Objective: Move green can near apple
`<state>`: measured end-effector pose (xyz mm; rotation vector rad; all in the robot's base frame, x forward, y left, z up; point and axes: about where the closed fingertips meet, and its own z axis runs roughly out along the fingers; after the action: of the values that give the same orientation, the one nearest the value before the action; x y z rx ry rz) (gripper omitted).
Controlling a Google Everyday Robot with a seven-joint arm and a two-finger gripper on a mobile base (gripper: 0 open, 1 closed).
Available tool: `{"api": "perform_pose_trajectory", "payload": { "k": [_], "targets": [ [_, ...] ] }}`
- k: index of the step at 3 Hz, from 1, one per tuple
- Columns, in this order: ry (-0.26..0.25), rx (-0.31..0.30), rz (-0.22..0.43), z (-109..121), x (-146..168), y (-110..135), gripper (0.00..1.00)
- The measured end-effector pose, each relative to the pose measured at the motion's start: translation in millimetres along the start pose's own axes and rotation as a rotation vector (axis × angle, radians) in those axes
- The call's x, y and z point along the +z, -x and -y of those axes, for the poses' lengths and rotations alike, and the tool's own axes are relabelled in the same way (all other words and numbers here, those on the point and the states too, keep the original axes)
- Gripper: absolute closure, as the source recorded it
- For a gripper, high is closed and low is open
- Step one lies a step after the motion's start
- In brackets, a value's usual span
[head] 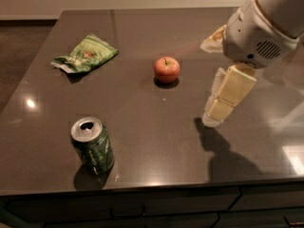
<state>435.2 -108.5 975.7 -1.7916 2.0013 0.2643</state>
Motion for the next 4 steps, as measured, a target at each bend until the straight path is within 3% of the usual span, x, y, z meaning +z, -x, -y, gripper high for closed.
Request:
{"api": "perform_pose_trajectory", "payload": {
  "k": [1,2,4],
  "targets": [
    [0.068,-0.075,0.087,-24.4,23.3,38.2,0.0],
    [0.12,-0.136,0.135,-45.4,44.9,64.9,0.0],
    [0.201,-0.217,0.173,-76.6,92.8,104.7,0.0]
  ]
}}
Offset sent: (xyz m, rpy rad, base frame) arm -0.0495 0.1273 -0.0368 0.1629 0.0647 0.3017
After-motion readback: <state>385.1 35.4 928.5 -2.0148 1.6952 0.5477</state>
